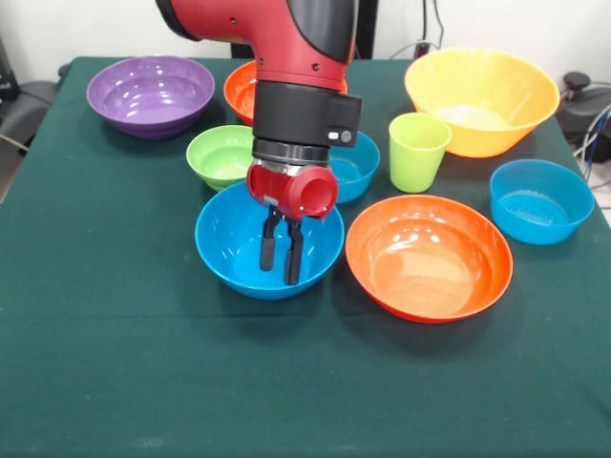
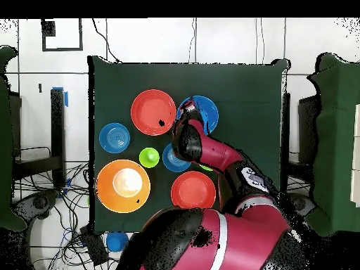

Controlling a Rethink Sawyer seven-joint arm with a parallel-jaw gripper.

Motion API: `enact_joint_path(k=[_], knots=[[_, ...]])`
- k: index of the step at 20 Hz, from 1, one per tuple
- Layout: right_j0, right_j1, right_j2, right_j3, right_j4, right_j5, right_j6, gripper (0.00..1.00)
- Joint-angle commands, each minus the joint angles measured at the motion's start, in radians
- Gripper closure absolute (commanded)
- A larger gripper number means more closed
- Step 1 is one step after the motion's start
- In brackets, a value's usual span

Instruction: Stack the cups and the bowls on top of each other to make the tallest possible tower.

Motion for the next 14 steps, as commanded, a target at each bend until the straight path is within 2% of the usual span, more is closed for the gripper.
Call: enact_joint_path(k=[1, 7, 14], knots=[[0.016, -0.019, 0.054, -0.023, 0.037, 0.110, 0.105, 0.00], [0.025, -0.078, 0.042, -0.008, 0.054, 0.183, 0.090, 0.00], [0.046, -0.104, 0.012, -0.055, 0.074, 0.260, 0.061, 0.00]])
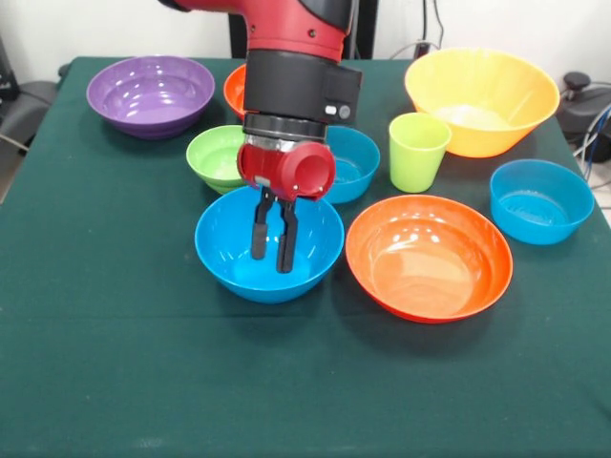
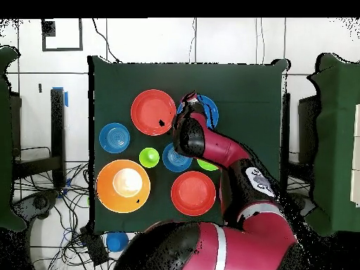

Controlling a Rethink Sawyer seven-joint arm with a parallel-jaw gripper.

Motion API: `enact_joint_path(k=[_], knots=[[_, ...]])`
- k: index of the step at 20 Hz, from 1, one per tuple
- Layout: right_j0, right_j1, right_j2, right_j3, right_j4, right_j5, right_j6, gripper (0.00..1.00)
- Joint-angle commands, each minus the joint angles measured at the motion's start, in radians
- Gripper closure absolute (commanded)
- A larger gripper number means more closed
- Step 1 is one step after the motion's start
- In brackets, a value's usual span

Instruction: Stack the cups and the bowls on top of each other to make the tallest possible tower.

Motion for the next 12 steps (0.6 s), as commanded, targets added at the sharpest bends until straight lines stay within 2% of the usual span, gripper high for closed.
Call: enact_joint_path(k=[1, 8, 12], knots=[[0.045, -0.014, 0.013, -0.062, 0.060, 0.198, 0.061, 0.00], [0.077, 0.037, -0.010, -0.102, 0.111, 0.211, 0.079, 0.00], [0.102, 0.084, -0.030, -0.127, 0.159, 0.257, 0.084, 0.00]])
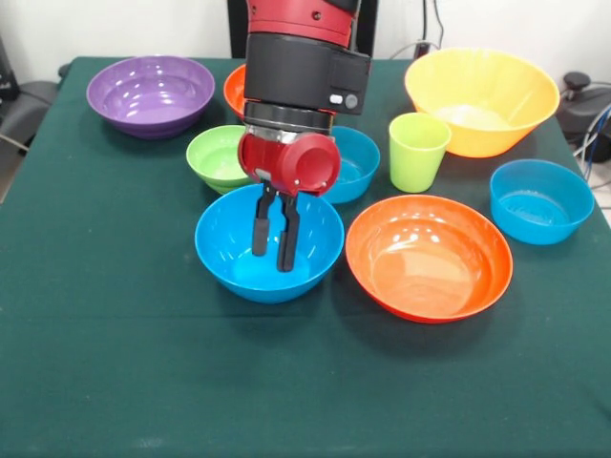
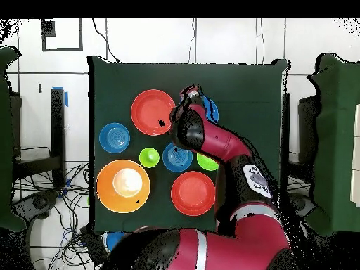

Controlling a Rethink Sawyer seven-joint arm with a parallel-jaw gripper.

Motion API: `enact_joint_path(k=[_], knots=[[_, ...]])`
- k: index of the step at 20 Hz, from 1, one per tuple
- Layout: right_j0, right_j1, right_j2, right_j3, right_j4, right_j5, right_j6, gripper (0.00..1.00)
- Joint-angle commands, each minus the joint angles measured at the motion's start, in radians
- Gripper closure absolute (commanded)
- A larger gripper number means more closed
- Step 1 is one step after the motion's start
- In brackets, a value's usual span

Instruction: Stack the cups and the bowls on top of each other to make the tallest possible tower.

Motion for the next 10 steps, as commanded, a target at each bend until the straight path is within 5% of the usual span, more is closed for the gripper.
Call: enact_joint_path(k=[1, 10], knots=[[0.059, 0.110, 0.002, -0.088, 0.089, 0.184, 0.084, 0.00], [0.118, 0.139, -0.066, -0.144, 0.154, 0.263, 0.080, 0.00]])
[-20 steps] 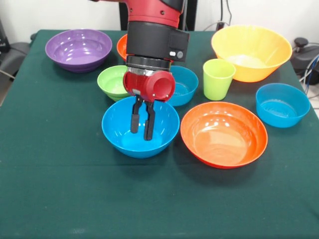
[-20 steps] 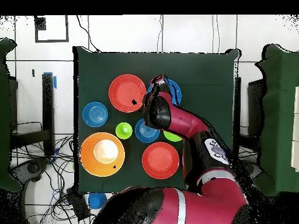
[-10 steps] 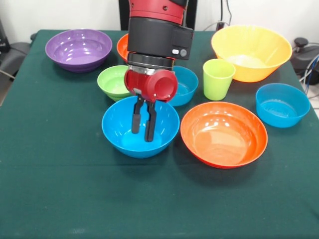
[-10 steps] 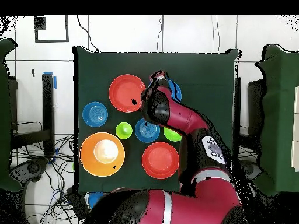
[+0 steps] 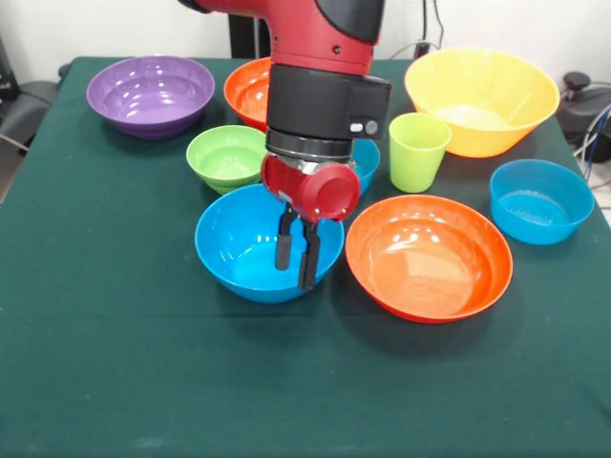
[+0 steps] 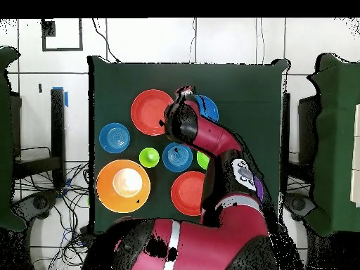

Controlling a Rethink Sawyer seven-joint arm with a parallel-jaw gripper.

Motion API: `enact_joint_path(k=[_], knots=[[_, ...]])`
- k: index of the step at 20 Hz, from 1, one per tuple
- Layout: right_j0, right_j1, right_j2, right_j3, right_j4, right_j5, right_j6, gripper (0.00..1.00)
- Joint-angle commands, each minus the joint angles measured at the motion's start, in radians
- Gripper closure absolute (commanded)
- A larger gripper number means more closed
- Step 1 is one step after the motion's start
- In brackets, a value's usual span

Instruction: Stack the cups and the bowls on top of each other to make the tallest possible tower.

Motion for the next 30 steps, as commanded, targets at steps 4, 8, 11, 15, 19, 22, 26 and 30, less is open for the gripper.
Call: enact_joint_path(k=[4, 8, 11, 15, 19, 22, 26, 30], knots=[[0.101, 0.110, -0.110, -0.133, 0.068, 0.229, 0.071, 0.00], [0.117, 0.135, -0.158, -0.174, 0.065, 0.274, 0.066, 0.00], [0.110, 0.140, -0.155, -0.181, 0.057, 0.270, 0.064, 0.00], [0.115, 0.141, -0.157, -0.182, 0.054, 0.271, 0.072, 0.00], [0.105, 0.148, -0.133, -0.184, 0.054, 0.249, 0.074, 0.00], [0.102, 0.155, -0.126, -0.194, 0.056, 0.247, 0.074, 0.00], [0.096, 0.159, -0.116, -0.197, 0.057, 0.238, 0.076, 0.00], [0.106, 0.166, -0.123, -0.206, 0.068, 0.248, 0.085, 0.00]])
